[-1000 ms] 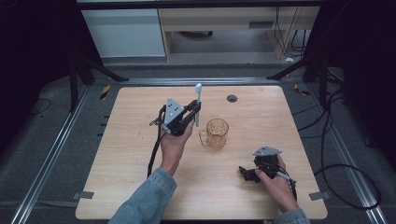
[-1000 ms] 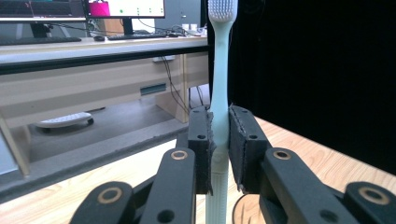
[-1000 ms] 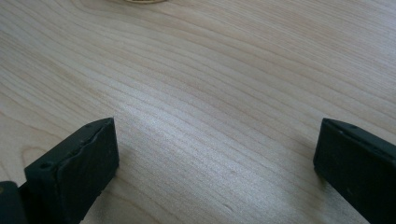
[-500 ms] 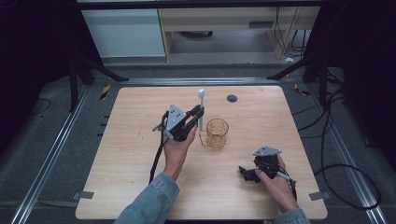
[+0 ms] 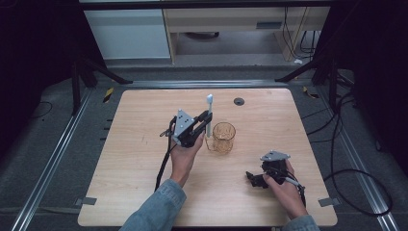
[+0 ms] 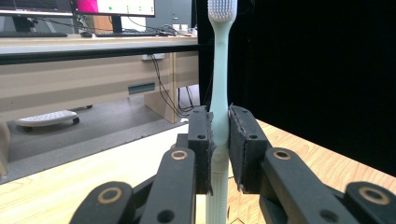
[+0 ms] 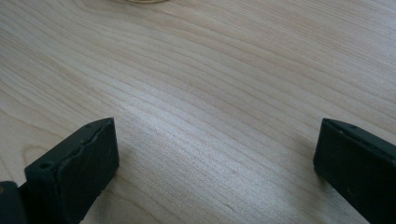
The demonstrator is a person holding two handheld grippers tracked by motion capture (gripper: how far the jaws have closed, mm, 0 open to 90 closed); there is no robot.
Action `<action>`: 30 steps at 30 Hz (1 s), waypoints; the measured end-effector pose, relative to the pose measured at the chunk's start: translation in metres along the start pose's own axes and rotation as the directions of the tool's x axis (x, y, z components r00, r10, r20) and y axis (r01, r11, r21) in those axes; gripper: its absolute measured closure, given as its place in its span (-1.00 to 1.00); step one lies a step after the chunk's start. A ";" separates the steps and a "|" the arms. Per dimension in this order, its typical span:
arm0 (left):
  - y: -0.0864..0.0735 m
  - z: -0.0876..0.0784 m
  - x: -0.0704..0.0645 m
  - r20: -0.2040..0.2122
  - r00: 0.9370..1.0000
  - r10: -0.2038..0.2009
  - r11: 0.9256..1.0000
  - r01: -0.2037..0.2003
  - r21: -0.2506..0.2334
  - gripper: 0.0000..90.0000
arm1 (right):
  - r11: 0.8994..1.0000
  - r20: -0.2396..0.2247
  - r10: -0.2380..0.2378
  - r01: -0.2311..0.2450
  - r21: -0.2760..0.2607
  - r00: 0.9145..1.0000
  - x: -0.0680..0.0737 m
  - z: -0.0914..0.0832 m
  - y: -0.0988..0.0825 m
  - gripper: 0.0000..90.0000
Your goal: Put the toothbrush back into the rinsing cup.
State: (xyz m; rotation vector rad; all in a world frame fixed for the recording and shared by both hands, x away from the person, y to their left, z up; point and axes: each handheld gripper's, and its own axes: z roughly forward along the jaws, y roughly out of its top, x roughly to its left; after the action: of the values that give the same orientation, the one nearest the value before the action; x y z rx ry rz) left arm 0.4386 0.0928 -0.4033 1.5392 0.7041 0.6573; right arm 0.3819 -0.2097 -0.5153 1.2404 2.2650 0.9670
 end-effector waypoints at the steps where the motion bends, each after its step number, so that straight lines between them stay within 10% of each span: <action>1: 0.000 0.000 0.000 0.000 1.000 0.000 1.000 0.000 0.000 0.75 | 1.000 0.000 0.000 0.000 0.000 1.000 0.000 0.000 0.000 -0.99; 30: -0.032 0.004 -0.003 -0.015 1.000 0.018 0.998 -0.018 0.058 0.75 | 1.000 -0.002 -0.007 0.007 -0.001 1.000 0.000 0.000 0.000 -0.99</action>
State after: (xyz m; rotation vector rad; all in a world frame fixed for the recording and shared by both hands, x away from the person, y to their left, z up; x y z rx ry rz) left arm 0.4378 0.0896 -0.4355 1.5970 0.7274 0.6680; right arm 0.3820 -0.2098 -0.5153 1.2312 2.2690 0.9674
